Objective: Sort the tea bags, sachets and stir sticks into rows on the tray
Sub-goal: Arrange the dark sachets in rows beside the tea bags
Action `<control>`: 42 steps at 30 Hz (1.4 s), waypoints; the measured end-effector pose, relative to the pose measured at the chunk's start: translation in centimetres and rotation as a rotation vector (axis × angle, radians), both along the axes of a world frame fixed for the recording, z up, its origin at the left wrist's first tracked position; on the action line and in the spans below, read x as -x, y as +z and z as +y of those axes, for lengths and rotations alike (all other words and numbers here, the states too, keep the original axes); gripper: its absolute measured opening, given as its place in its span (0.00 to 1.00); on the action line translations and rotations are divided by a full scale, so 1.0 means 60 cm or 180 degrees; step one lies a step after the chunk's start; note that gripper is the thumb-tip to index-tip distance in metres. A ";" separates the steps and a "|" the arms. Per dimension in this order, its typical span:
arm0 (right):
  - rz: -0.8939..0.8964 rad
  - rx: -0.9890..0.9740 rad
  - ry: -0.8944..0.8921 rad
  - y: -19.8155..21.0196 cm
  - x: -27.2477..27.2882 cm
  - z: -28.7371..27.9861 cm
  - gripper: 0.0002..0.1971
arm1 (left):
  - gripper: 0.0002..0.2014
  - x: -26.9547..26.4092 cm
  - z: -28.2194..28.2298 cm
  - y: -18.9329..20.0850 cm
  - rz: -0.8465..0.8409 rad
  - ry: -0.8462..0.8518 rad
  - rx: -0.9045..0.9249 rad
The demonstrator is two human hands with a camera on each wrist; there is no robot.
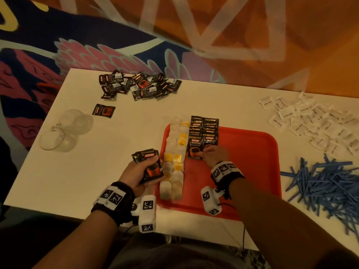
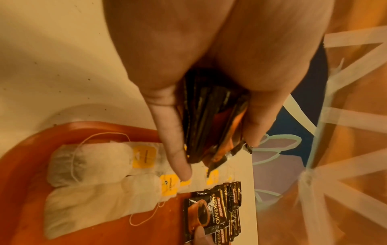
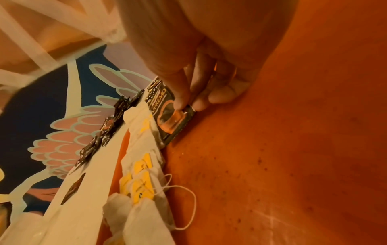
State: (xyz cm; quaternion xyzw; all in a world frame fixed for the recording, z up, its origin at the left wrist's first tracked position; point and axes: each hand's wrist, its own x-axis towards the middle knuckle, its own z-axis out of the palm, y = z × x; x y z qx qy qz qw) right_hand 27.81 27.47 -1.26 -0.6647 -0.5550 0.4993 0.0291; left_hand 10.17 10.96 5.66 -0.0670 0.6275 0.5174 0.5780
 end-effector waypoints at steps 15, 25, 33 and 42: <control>-0.0312 -0.0116 0.0045 -0.012 0.009 -0.002 0.06 | 0.11 0.005 -0.007 -0.019 -0.0150 0.0170 -0.0080; -0.0167 -0.0112 -0.0160 -0.005 -0.001 -0.007 0.06 | 0.10 -0.005 -0.004 -0.012 -0.0090 0.0043 -0.0128; 0.0712 -0.0170 0.0599 0.073 0.004 -0.053 0.12 | 0.27 -0.035 0.037 0.000 0.0306 -0.0089 -0.0119; 0.1092 -0.0283 0.0598 0.124 -0.013 -0.072 0.13 | 0.18 -0.089 0.089 0.022 0.0394 -0.0262 -0.0366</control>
